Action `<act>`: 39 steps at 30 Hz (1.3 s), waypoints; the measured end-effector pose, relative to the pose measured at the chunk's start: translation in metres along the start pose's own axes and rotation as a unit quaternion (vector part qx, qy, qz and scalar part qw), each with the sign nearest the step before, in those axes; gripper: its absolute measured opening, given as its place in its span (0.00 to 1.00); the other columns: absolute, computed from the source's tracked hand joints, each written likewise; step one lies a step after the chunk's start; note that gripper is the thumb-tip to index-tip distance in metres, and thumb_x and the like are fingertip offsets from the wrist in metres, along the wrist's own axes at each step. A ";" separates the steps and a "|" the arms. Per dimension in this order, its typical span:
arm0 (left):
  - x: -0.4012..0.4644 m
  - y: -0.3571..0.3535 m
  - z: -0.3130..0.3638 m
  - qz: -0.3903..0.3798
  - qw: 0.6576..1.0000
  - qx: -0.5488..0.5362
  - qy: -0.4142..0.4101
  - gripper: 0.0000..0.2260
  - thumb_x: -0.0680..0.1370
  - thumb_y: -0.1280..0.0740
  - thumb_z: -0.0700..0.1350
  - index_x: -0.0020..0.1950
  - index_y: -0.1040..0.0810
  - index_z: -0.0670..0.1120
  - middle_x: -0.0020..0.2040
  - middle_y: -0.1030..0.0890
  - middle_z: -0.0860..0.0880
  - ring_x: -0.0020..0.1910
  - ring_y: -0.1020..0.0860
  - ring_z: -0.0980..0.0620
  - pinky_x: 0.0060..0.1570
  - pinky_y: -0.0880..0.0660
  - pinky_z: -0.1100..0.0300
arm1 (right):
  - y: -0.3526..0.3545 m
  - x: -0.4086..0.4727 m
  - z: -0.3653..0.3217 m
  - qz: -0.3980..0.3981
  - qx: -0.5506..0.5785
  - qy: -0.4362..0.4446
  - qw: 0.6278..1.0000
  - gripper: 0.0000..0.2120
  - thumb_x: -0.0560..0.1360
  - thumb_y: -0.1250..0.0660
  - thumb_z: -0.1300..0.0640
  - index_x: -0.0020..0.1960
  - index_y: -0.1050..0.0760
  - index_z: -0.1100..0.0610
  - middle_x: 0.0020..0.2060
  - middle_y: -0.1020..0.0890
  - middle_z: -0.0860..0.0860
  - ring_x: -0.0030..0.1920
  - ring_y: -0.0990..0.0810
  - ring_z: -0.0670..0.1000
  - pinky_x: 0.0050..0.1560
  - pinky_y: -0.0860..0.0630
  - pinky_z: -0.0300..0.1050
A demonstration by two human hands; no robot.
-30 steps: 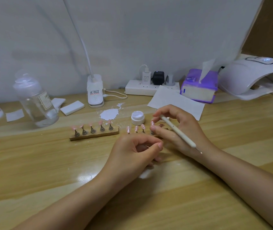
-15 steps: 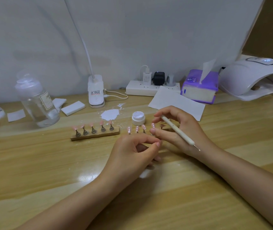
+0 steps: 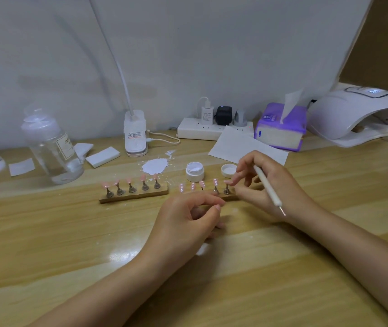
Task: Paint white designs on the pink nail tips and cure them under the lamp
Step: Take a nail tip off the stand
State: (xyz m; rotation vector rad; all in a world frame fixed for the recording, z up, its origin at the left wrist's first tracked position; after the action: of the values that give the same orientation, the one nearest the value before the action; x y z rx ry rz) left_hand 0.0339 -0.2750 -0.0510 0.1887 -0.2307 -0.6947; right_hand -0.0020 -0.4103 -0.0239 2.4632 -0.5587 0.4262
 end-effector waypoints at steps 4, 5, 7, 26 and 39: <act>0.000 0.000 0.001 0.000 1.000 0.004 -0.002 0.09 0.75 0.35 0.36 0.41 0.18 0.47 0.47 0.20 0.58 0.32 0.18 0.57 0.28 0.27 0.70 | -0.006 -0.001 0.002 -0.019 -0.010 0.011 1.000 0.18 0.66 0.27 0.66 0.40 0.32 0.47 0.35 0.21 0.47 0.35 0.26 0.43 0.40 0.25 0.39; 0.000 0.000 0.001 0.001 1.000 0.003 -0.001 0.09 0.75 0.35 0.36 0.41 0.18 0.46 0.48 0.20 0.58 0.32 0.18 0.57 0.28 0.27 0.70 | -0.006 -0.001 0.001 -0.015 -0.010 0.017 1.000 0.18 0.66 0.27 0.65 0.40 0.32 0.47 0.35 0.21 0.46 0.35 0.25 0.44 0.40 0.25 0.38; 0.000 0.000 0.001 0.003 1.000 0.003 0.004 0.09 0.75 0.35 0.36 0.41 0.18 0.46 0.48 0.19 0.57 0.32 0.18 0.57 0.28 0.27 0.70 | -0.007 0.001 0.000 -0.014 -0.005 0.027 1.000 0.17 0.67 0.26 0.64 0.40 0.32 0.46 0.34 0.21 0.45 0.34 0.25 0.42 0.39 0.26 0.33; -0.005 0.005 0.012 -0.006 0.995 -0.098 -0.018 0.16 0.67 0.31 0.45 0.54 0.20 0.46 0.43 0.15 0.52 0.37 0.17 0.56 0.30 0.23 0.65 | -0.008 -0.017 -0.032 0.030 0.120 0.099 0.987 0.15 0.67 0.28 0.60 0.38 0.32 0.44 0.35 0.20 0.46 0.32 0.23 0.43 0.37 0.24 0.38; -0.002 0.014 0.008 0.037 0.986 -0.164 -0.001 0.07 0.74 0.34 0.36 0.43 0.18 0.46 0.39 0.15 0.47 0.38 0.17 0.53 0.30 0.23 0.66 | 0.001 -0.019 -0.030 0.057 0.158 0.063 0.984 0.07 0.67 0.37 0.53 0.44 0.33 0.48 0.33 0.23 0.47 0.33 0.26 0.44 0.34 0.31 0.33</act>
State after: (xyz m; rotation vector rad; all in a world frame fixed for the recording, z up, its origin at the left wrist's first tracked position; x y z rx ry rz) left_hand 0.0385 -0.2636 -0.0402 -0.1350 -0.1211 -0.6497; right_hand -0.0242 -0.3875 -0.0085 2.6868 -0.6205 0.7631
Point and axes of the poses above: each hand's wrist, its own x-axis towards the middle knuckle, its own y-axis out of the back of the hand, z = x × y, the point moved 9 cm from there along x, towards the middle knuckle
